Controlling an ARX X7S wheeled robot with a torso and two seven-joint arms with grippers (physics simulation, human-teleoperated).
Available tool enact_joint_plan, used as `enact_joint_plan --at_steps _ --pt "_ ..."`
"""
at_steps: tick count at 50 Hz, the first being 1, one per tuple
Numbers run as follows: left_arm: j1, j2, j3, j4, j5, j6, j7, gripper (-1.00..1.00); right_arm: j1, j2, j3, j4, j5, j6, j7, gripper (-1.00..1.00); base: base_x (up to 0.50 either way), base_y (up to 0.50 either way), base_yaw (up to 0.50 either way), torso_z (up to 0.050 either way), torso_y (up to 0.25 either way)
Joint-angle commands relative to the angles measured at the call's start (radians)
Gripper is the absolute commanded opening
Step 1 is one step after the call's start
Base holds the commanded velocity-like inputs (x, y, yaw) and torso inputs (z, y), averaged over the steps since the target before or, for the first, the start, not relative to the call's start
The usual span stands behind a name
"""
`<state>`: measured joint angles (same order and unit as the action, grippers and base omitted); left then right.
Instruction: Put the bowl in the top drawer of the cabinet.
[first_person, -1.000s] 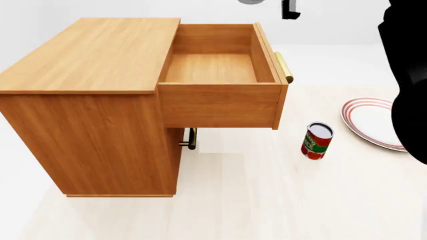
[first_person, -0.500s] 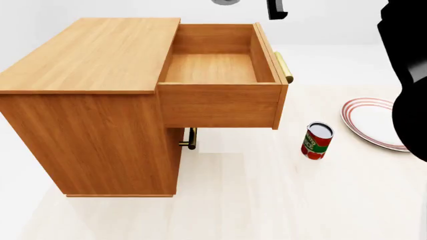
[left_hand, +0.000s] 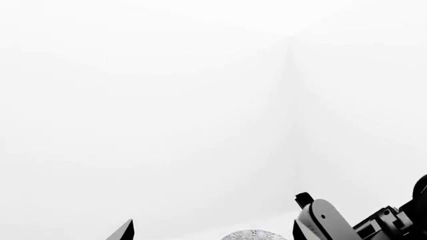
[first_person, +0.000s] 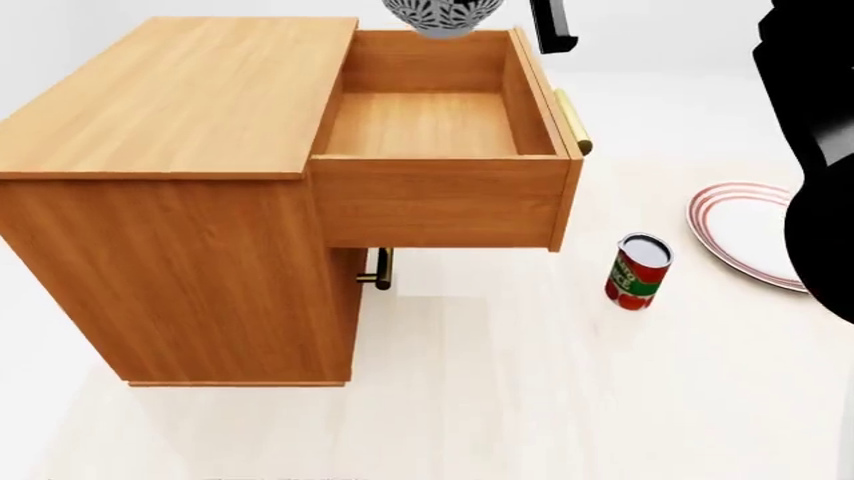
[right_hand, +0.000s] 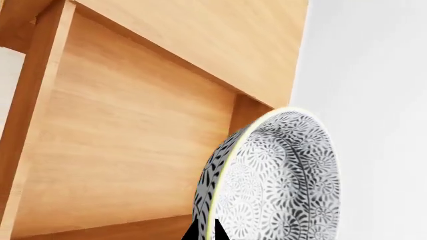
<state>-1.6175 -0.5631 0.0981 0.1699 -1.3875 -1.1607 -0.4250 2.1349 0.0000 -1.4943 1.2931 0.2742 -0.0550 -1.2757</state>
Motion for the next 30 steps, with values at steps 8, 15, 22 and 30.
enact_joint_plan --at_steps 8,15,22,30 --pt "0.001 -0.008 0.003 0.003 0.005 0.013 0.001 1.00 0.005 0.000 0.002 -0.010 0.009 -0.005 -0.011 -1.00 0.00 0.00 0.00 0.000 -0.124" --pt "0.005 -0.011 0.005 0.002 0.010 0.021 0.006 1.00 0.004 0.000 -0.001 -0.018 0.013 -0.007 -0.012 -1.00 0.00 0.00 0.00 0.000 -0.120" --pt "0.003 -0.014 0.001 0.005 0.001 0.022 0.000 1.00 0.005 0.000 -0.003 -0.025 0.020 -0.006 -0.013 -1.00 0.00 0.00 0.00 0.000 -0.108" --pt "0.002 -0.018 -0.002 0.008 -0.011 0.022 -0.005 1.00 0.006 0.000 -0.008 -0.038 0.029 -0.001 -0.020 -1.00 0.00 0.00 0.00 0.000 -0.108"
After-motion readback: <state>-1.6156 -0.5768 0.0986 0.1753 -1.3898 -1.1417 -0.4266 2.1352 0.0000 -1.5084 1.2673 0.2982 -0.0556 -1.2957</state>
